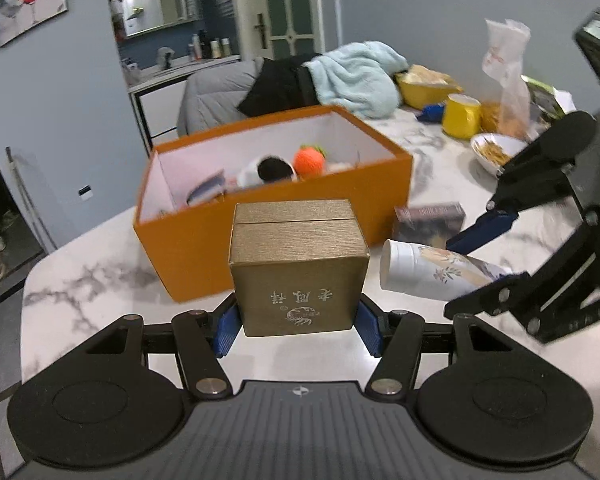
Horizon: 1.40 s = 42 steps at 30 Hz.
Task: Organize objects
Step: 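Lift both into the orange box and open both tools to release them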
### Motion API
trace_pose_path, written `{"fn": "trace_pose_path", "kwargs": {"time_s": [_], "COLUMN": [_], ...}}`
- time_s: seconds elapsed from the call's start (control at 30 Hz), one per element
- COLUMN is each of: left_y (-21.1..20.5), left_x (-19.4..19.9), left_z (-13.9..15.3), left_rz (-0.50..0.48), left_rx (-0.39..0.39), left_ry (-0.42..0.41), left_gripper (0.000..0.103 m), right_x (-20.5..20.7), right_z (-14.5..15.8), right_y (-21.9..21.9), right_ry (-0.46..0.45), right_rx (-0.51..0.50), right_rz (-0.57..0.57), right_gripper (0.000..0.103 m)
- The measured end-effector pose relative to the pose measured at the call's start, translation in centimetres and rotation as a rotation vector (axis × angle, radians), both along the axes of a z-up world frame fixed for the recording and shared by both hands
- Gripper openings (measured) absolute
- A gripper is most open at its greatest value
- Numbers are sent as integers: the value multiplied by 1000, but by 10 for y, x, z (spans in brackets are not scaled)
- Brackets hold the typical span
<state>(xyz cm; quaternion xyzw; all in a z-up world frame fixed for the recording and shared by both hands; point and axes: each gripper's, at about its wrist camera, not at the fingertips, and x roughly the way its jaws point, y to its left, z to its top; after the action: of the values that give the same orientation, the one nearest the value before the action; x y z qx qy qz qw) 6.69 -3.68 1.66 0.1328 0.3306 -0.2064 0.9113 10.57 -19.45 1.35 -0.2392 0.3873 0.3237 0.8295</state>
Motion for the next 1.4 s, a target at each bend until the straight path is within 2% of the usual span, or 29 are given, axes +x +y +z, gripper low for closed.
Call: {"fn": "trace_pose_path", "kwargs": {"time_s": [0.13, 0.27, 0.53, 0.67, 0.8, 0.97, 1.07, 1.23, 1.4], "left_y": [-15, -20, -26, -25, -18, -16, -16, -23, -9], "left_x": [23, 48, 93, 119, 139, 159, 165, 170, 174], "left_z": [24, 42, 47, 39, 30, 7, -7, -29, -37], "left_rz": [68, 144, 205, 237, 276, 329, 334, 306, 384], "left_rx": [32, -9, -3, 23, -4, 6, 14, 84, 49], "left_ry": [-14, -14, -39, -33, -26, -25, -22, 7, 59], "left_gripper": [69, 69, 69, 69, 69, 69, 69, 69, 69], "right_x": [12, 32, 91, 123, 157, 187, 196, 204, 203], "right_z": [24, 44, 62, 57, 49, 21, 1, -24, -35], "right_y": [-5, -14, -28, -28, -28, -17, -7, -3, -1], "right_ry": [-58, -92, -122, -108, -90, -83, -109, -109, -147], "right_rx": [11, 30, 110, 131, 184, 223, 174, 114, 53], "right_rz": [-36, -87, -209, -266, -342, -428, -450, -451, -410], "right_gripper": [46, 46, 46, 46, 46, 46, 46, 46, 46]}}
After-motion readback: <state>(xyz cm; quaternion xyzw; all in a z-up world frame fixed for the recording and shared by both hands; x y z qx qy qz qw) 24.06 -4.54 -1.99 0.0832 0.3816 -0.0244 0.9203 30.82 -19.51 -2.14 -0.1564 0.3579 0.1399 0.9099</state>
